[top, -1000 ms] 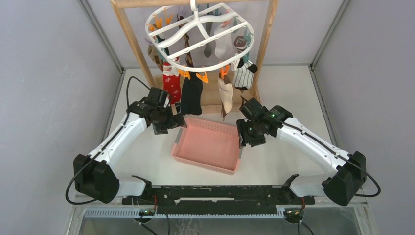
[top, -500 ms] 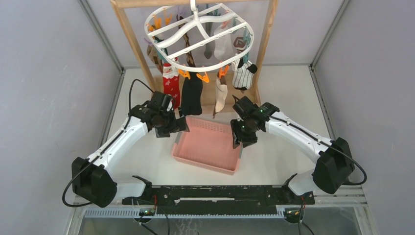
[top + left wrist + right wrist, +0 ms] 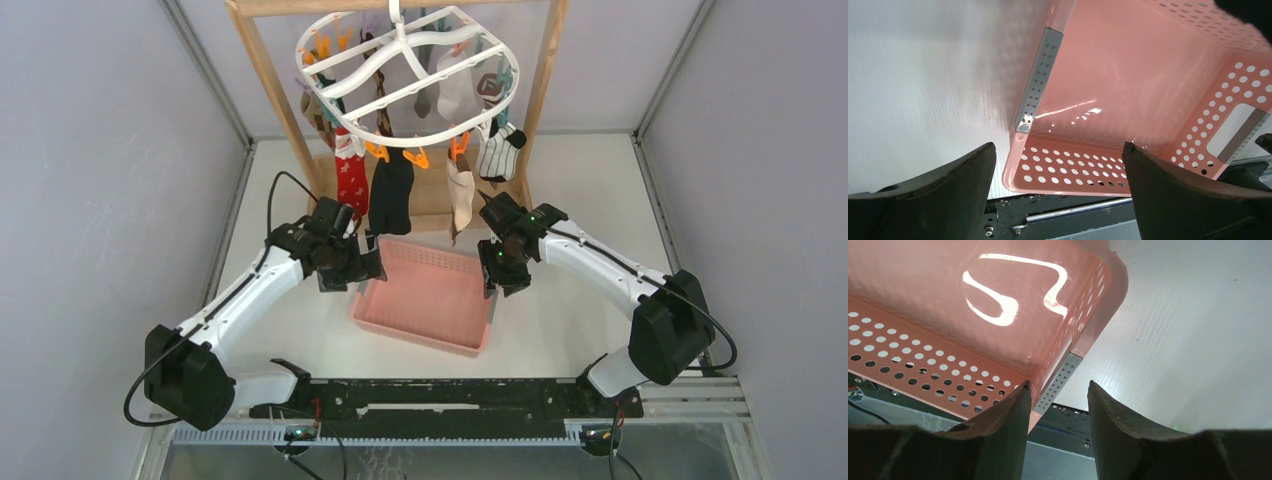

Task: Remove the socks clipped to the hanger
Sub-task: Move the bin to the center of the board.

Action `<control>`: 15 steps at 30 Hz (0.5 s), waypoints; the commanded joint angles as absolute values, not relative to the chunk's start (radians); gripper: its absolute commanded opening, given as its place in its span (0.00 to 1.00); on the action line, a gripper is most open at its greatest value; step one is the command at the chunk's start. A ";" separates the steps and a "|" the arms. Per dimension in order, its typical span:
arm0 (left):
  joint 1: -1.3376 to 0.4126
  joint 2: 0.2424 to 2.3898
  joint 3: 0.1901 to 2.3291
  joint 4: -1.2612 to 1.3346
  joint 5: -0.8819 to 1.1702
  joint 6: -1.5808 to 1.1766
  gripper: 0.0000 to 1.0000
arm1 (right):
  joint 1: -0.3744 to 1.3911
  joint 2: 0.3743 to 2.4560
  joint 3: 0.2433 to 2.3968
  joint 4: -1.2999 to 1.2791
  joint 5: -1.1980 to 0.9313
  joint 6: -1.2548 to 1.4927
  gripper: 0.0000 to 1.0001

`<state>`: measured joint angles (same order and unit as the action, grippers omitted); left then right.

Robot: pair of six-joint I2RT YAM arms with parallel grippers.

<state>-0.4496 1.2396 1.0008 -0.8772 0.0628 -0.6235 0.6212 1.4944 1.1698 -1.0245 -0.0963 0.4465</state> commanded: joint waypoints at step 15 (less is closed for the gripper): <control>-0.489 1.130 0.895 -0.871 0.057 -0.688 1.00 | 0.575 1.570 1.247 -0.984 -0.040 0.375 0.53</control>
<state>-0.4721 1.1870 0.9207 -0.8776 0.0551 -0.6579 0.5900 1.5593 1.1782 -1.0206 -0.0593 0.4065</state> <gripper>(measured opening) 0.996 0.530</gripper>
